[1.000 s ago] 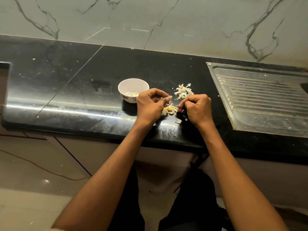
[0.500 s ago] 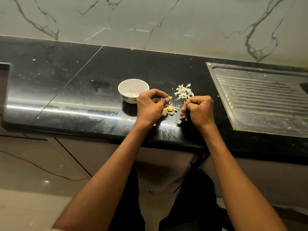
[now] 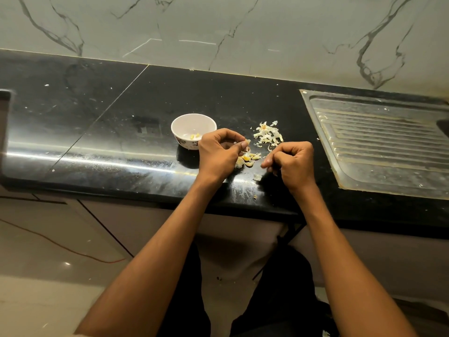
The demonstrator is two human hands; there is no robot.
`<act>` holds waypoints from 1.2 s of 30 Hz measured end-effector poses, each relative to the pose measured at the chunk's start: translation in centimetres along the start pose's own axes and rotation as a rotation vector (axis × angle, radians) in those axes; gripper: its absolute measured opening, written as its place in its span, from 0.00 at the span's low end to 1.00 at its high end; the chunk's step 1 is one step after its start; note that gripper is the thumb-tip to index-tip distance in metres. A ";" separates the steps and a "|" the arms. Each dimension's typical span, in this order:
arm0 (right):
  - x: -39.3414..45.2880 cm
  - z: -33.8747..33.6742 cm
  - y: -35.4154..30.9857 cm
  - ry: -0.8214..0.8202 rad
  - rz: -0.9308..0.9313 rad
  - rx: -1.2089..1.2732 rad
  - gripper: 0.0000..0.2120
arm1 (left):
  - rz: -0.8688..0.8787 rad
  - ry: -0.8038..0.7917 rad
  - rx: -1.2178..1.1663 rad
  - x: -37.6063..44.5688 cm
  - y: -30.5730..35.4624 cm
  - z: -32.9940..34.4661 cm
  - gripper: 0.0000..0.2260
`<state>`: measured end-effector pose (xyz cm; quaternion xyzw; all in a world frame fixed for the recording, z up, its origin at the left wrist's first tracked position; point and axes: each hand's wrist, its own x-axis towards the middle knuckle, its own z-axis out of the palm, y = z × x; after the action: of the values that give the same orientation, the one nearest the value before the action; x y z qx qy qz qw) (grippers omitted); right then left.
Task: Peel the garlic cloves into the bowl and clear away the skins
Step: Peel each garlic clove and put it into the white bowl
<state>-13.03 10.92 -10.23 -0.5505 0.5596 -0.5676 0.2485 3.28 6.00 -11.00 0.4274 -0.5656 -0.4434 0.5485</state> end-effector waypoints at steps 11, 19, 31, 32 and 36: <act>0.9 0.6 0.6 0.129 0.072 -0.397 0.15 | -0.004 0.002 -0.005 0.0 -0.1 0.0 0.04; 1.5 0.5 0.8 0.059 0.103 -0.398 0.18 | 0.000 -0.004 -0.001 0.0 -0.1 -0.1 0.04; 1.2 0.7 1.5 0.028 -0.098 -0.495 0.16 | 0.009 -0.005 0.005 0.0 -0.2 -0.1 0.04; 1.1 0.8 1.4 0.007 -0.104 -0.499 0.16 | 0.007 -0.004 0.006 0.0 -0.2 -0.1 0.04; 0.7 0.7 0.5 -0.068 -0.115 -0.425 0.17 | 0.004 -0.007 0.007 -0.1 0.1 -0.1 0.04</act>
<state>-12.75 9.90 -10.60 -0.6404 0.6256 -0.4311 0.1128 3.42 6.11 -10.95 0.4268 -0.5699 -0.4417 0.5459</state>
